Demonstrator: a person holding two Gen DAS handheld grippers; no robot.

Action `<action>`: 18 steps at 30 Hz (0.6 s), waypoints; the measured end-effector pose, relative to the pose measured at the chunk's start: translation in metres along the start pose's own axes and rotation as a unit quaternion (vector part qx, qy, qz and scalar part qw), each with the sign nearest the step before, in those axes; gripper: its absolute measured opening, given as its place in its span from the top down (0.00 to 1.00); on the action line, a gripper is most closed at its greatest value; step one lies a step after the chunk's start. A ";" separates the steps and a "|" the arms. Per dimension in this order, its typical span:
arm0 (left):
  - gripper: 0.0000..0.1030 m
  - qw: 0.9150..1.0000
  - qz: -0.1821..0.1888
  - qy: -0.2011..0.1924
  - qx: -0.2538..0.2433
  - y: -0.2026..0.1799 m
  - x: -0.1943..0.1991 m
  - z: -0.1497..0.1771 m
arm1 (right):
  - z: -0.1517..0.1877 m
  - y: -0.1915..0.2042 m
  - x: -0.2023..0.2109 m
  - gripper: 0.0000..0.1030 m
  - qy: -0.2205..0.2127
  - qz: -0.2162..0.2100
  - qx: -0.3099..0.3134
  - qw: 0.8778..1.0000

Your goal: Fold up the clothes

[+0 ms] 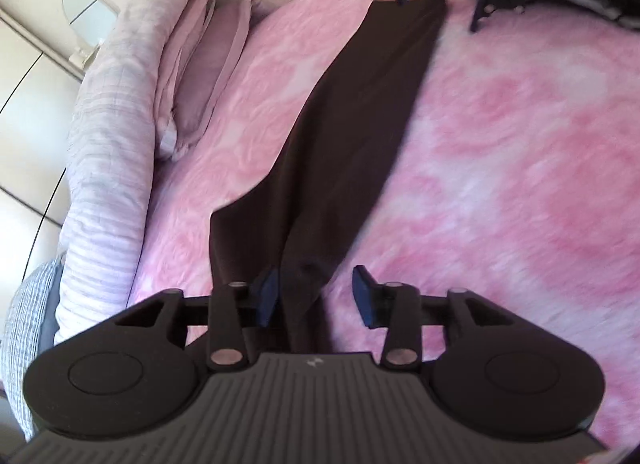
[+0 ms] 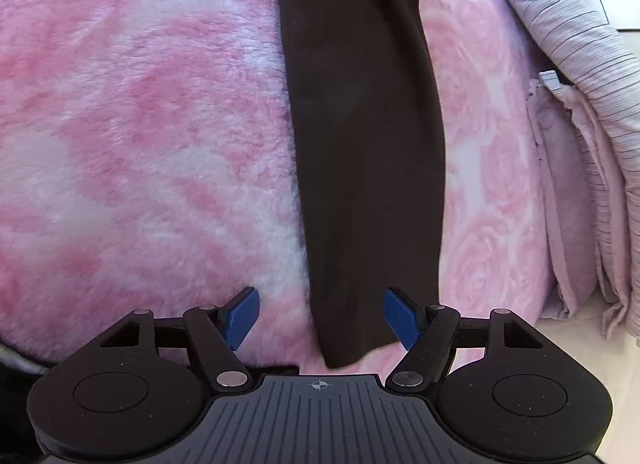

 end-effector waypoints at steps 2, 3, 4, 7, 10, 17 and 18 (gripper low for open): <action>0.64 1.000 -0.010 0.013 -0.006 0.004 -0.009 0.004 | -0.003 -0.002 -0.006 0.46 0.001 -0.009 -0.006 1.000; 0.64 1.000 -0.011 0.024 -0.010 0.006 -0.015 0.007 | -0.002 -0.002 -0.007 0.64 0.003 -0.026 -0.017 1.000; 0.66 0.999 -0.007 0.033 -0.009 0.007 -0.020 0.009 | -0.002 -0.003 -0.007 0.97 0.007 -0.033 -0.027 0.999; 0.95 0.999 0.017 0.034 0.005 0.005 -0.020 0.005 | 0.002 -0.009 -0.001 0.99 0.024 -0.022 -0.031 0.999; 0.95 0.999 0.037 -0.001 0.000 -0.002 0.002 -0.011 | 0.009 -0.023 0.017 0.99 0.051 -0.004 -0.028 0.998; 0.87 0.994 0.110 0.000 0.013 -0.033 0.021 -0.006 | 0.038 -0.020 0.026 0.98 0.113 -0.027 0.018 0.993; 0.81 0.993 0.113 -0.001 0.026 -0.032 0.024 -0.007 | 0.040 -0.020 0.025 0.98 0.120 -0.025 0.031 0.992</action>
Point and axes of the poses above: each gripper's, at about its wrist camera, not at the fingertips, and x roughly against the way its jaws point, y to its left, z to its underside, the point moved 8 cm from there along -x, roughly the way its jaws point, and after that the axes turned 12 degrees about -y, right-handed, at the moved point
